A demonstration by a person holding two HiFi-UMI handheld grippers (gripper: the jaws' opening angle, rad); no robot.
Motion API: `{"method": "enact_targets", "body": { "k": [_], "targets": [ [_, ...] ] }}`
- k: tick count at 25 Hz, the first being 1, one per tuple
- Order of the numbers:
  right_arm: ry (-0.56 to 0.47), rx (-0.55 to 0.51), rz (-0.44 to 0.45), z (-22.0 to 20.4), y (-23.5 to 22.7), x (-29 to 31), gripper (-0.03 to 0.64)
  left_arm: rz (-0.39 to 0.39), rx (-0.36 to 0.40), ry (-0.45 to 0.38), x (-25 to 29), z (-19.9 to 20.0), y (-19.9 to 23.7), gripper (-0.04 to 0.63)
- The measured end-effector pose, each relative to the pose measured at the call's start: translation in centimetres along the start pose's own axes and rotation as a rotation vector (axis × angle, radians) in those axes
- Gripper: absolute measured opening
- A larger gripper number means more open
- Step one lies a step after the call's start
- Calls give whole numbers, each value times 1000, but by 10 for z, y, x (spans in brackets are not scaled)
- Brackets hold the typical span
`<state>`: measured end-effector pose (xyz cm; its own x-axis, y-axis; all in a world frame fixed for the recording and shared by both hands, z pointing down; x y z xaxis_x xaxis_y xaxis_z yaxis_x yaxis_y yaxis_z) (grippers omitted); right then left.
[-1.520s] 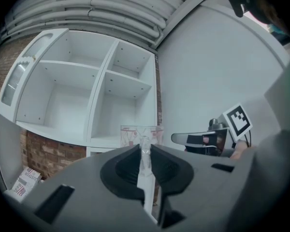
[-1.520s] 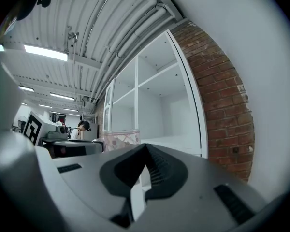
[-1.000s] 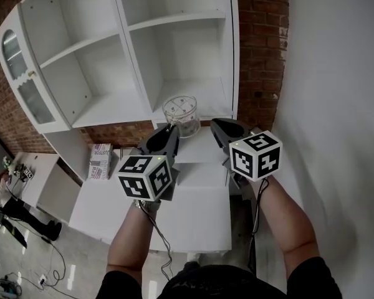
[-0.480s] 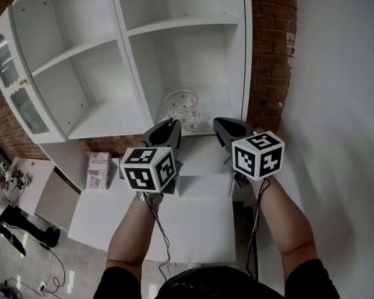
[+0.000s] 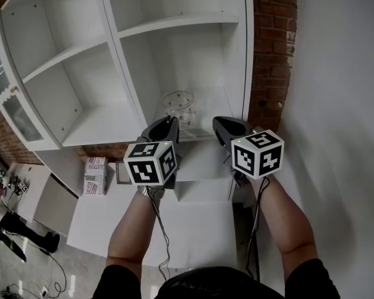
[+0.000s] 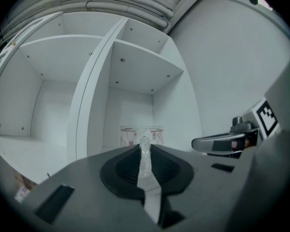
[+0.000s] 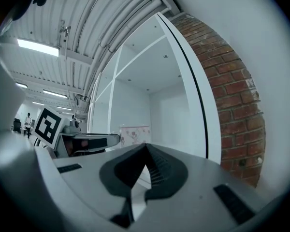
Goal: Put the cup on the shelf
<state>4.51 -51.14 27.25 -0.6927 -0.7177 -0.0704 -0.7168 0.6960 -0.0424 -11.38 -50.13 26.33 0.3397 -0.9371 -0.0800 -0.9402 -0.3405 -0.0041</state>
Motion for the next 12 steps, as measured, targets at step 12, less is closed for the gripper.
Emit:
{"method": "enact_targets", "body": {
  "k": [12],
  "targets": [
    [9,-6,-7,-2,-7,7,0,41,5,45,31,-3,12,35]
  ]
}}
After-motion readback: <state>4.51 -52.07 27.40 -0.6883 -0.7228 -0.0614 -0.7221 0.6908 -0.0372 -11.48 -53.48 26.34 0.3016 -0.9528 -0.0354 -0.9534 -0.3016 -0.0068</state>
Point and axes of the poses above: the fingertips, and each gripper's own axes: x forward along the fingers, y to its left, z out of its top, the point moved 5 cm from there along -x, backward along the fingers, and after that the axes turned 5 degrees about -y, right-handed, at the moved point
